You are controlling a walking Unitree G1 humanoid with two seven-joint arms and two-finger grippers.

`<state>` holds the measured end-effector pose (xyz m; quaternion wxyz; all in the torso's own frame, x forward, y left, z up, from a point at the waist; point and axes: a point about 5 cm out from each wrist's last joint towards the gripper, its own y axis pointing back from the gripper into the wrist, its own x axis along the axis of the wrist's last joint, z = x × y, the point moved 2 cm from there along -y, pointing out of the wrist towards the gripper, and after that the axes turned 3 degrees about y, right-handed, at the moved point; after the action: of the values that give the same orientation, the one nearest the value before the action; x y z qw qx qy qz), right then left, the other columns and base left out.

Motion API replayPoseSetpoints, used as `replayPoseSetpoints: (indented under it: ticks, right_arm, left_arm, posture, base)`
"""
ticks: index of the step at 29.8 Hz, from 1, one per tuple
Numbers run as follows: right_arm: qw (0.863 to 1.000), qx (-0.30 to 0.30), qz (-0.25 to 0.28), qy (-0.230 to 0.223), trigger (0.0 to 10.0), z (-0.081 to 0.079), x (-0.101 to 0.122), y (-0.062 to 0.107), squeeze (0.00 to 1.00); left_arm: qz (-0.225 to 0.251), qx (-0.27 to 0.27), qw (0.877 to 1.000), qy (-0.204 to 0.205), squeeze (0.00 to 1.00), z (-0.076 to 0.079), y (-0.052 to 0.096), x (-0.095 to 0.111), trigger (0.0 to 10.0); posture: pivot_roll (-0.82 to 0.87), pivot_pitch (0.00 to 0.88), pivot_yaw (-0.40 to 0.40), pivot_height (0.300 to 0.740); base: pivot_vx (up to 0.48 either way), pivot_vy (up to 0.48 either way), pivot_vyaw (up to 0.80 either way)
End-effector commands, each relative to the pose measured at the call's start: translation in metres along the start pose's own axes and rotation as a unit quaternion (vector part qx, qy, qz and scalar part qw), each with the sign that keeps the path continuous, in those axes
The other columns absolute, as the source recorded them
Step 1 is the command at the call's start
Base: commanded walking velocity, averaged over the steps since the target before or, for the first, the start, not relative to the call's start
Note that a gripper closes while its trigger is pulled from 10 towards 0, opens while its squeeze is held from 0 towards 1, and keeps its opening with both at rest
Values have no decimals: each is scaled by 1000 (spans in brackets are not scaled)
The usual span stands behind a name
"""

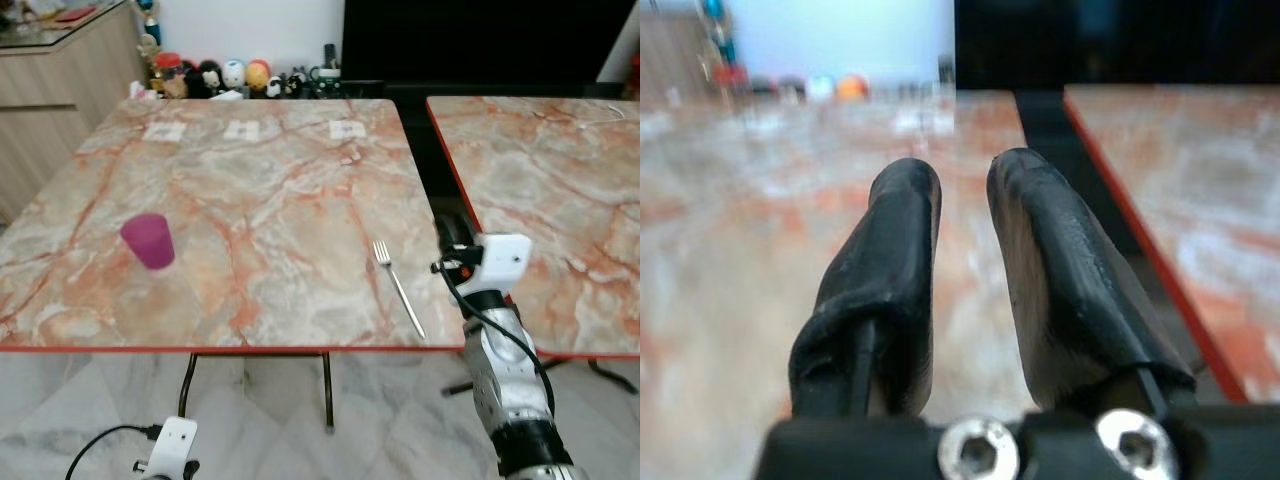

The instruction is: Setting the table

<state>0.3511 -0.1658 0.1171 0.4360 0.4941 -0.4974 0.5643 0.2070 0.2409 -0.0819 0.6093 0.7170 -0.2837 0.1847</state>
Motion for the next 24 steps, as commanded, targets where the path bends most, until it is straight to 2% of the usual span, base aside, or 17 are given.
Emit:
replayPoseSetpoints:
  ticks: [1,5,9,13,16,24]
  right_arm:
    - [999,6,-51,13,10000,1,-13,-5,0]
    - [997,-5,-80,15,10000,4,-19,-9,0]
    - [999,1,-49,16,10000,1,-8,-15,0]
    - [999,7,-39,12,10000,-3,-9,-10,0]
    - [999,10,-43,-1,10000,-4,-15,-4,0]
    - [998,-4,-63,-10,10000,2,-24,-1,0]
  left_arm:
    - [-8,-5,1000,-5,0,2,0,-3,10000]
    - [-6,-4,1000,-4,0,1,0,-3,10000]
    - [-9,-4,1000,3,0,1,0,-3,10000]
    - [-8,-7,1000,3,0,3,0,-3,10000]
    - [-9,-9,1000,-6,0,1,0,-3,10000]
    - [-14,-8,1000,-10,0,-3,1,-6,10000]
  posture:
    - [52,0,13,740]
    - [62,0,8,740]
    - [59,0,8,740]
    - [59,0,9,740]
    - [56,0,11,740]
    - [52,0,19,740]
  base:
    - [0,0,0]
    - [0,0,0]
    - [0,0,0]
    - [0,392,800]
    - [0,0,650]
    - [0,0,0]
